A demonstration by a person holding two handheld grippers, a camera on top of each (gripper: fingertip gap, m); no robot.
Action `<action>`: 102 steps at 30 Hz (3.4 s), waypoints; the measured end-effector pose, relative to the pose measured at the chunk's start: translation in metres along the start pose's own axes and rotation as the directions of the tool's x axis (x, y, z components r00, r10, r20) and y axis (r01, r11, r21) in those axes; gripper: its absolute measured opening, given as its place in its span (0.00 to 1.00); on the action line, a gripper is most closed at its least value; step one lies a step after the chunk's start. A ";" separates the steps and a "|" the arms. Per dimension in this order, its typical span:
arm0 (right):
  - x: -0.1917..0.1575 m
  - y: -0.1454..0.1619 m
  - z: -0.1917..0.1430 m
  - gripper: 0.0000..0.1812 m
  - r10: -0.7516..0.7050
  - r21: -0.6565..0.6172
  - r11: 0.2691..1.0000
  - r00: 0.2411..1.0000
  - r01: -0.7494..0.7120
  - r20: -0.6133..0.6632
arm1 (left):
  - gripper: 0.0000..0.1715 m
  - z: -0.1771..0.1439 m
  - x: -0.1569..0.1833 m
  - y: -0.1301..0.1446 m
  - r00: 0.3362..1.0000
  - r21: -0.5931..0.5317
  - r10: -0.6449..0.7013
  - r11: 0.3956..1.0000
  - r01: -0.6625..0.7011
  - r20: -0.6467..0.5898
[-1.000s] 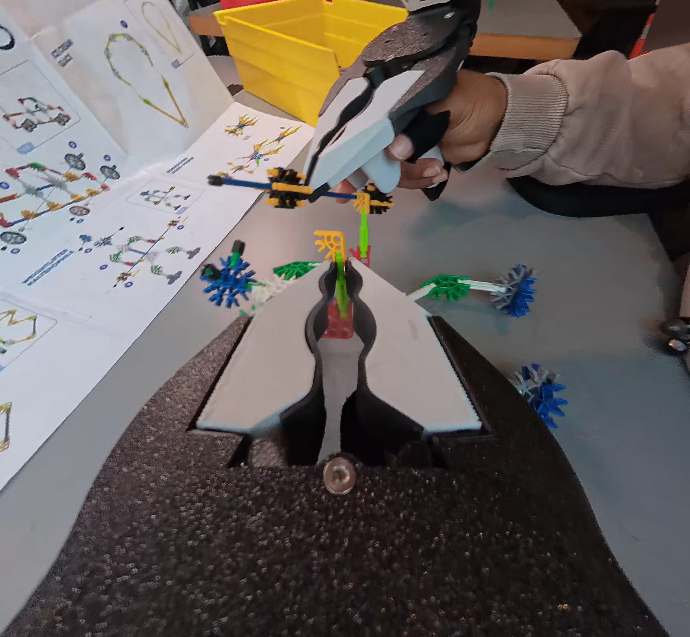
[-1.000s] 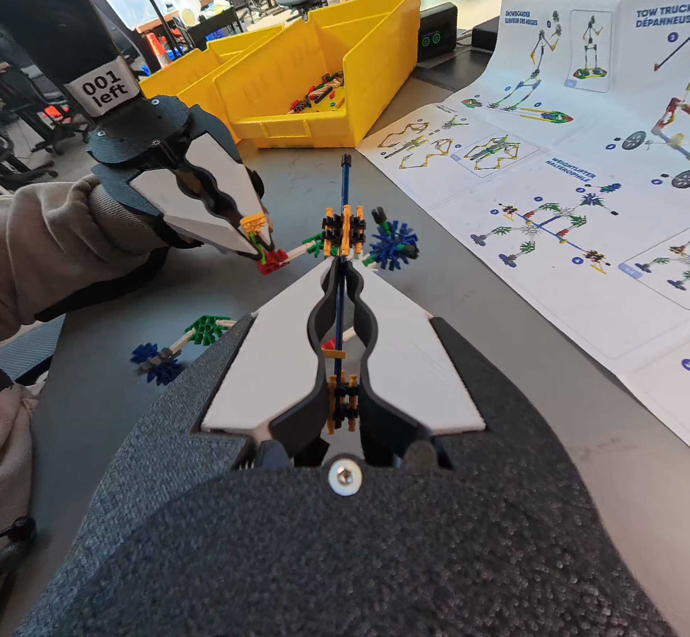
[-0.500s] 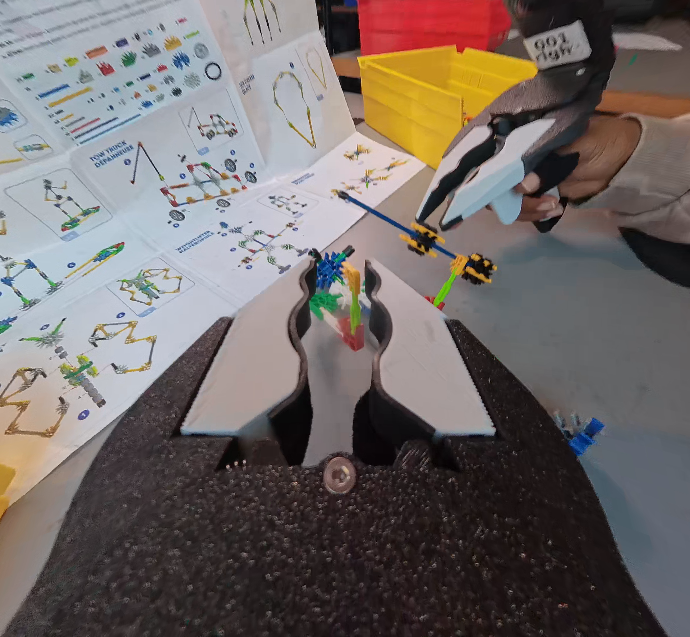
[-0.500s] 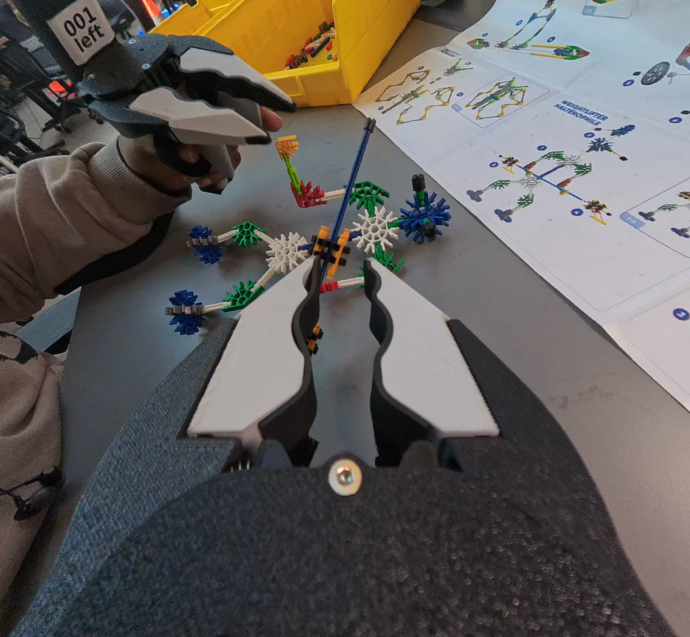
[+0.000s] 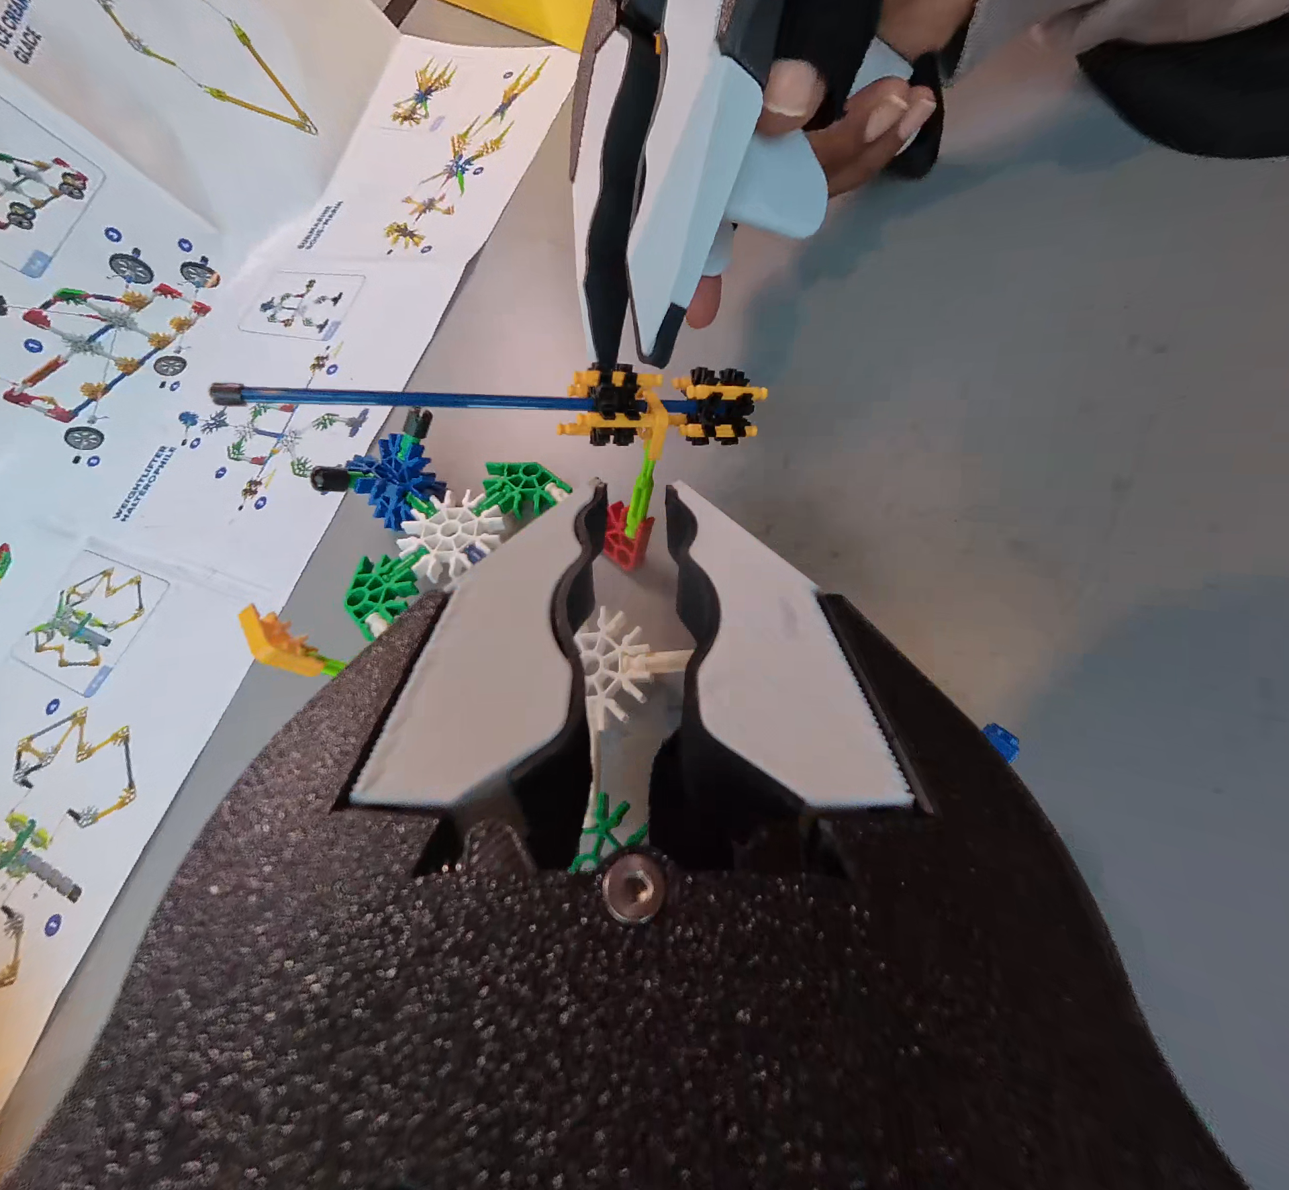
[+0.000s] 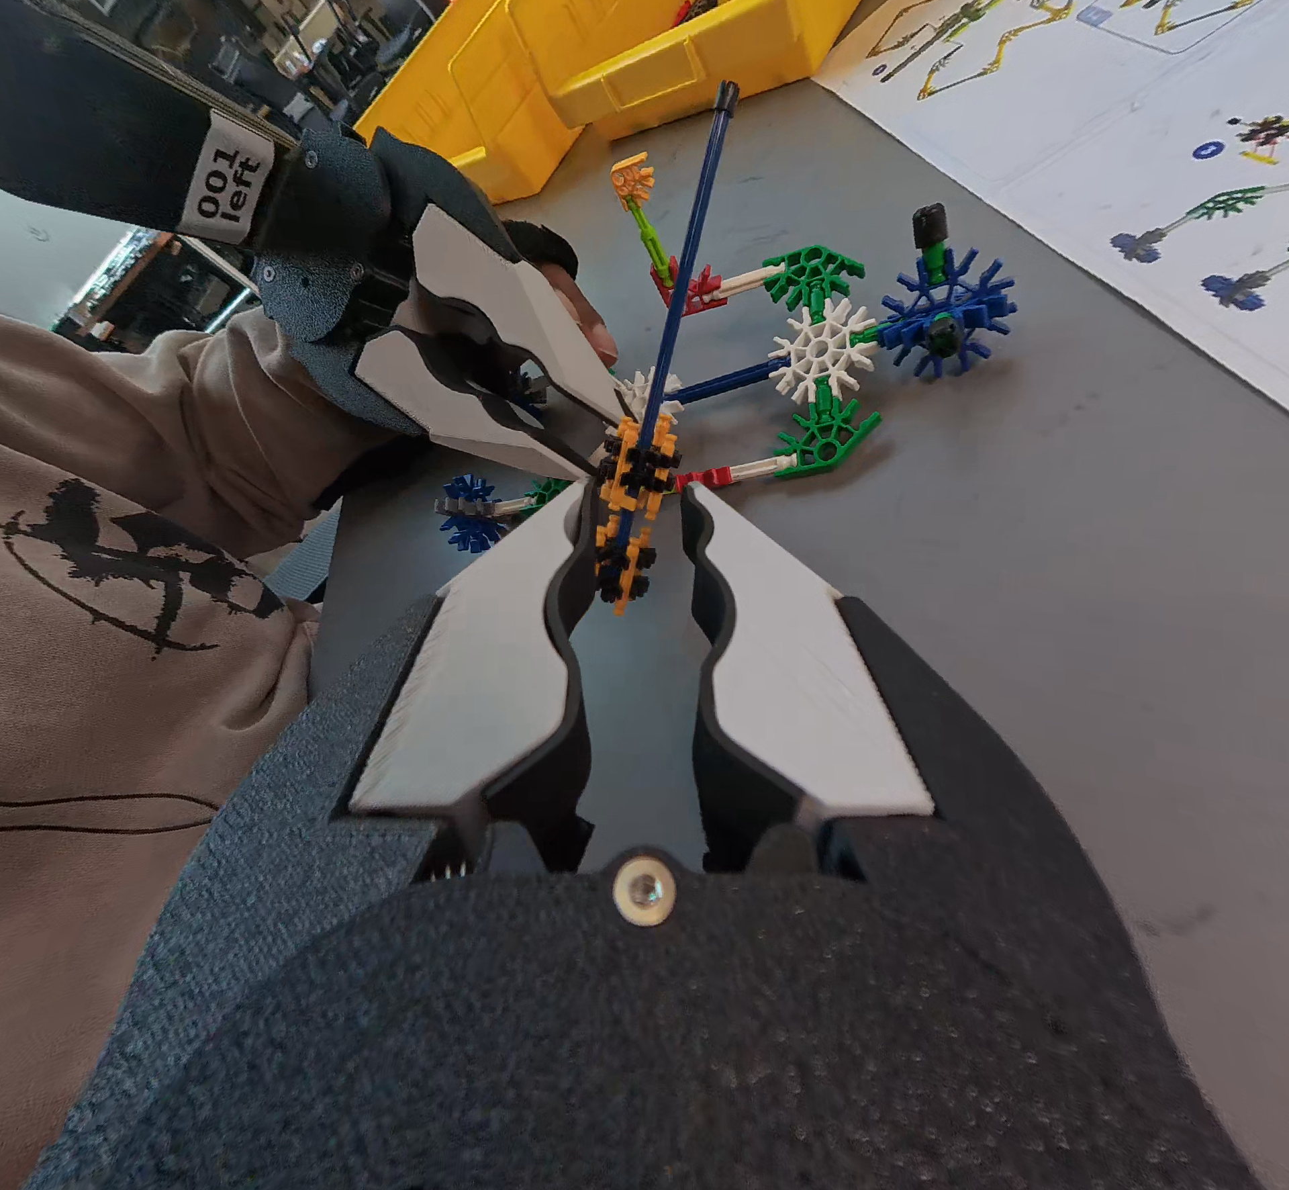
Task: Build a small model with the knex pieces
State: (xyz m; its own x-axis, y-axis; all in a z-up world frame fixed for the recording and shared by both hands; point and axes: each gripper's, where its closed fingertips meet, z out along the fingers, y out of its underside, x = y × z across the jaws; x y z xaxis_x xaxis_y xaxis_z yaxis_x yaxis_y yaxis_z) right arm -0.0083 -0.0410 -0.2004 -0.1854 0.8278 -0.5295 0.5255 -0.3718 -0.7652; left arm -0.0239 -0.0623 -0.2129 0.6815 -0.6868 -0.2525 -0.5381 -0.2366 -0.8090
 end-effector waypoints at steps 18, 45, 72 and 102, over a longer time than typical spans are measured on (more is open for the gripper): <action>-0.030 -0.017 0.022 0.08 0.097 0.097 0.988 0.971 -0.120 0.217 | 0.04 0.005 0.015 -0.008 0.998 0.010 -0.015 1.000 0.016 -0.067; -0.020 -0.022 0.017 0.08 0.120 0.140 0.979 0.972 -0.150 0.203 | 0.03 0.015 0.035 -0.012 0.993 0.002 0.110 0.994 -0.110 -0.051; -0.008 0.007 0.017 0.00 -0.076 -0.072 0.995 0.996 0.074 -0.038 | 0.01 0.022 0.011 0.002 0.980 -0.111 0.163 0.982 -0.151 0.111; 0.000 -0.029 -0.020 0.01 -0.497 0.014 0.854 0.824 0.520 -0.270 | 0.22 -0.025 -0.032 -0.044 0.940 0.290 -0.341 0.899 0.327 -0.001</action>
State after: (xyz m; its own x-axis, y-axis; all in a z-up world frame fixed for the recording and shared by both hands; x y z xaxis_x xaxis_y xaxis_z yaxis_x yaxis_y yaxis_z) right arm -0.0074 -0.0216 -0.1708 -0.1895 0.9809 0.0429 0.3411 0.1068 -0.9340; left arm -0.0343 -0.0473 -0.1566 0.8239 -0.5654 0.0390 -0.1173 -0.2375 -0.9643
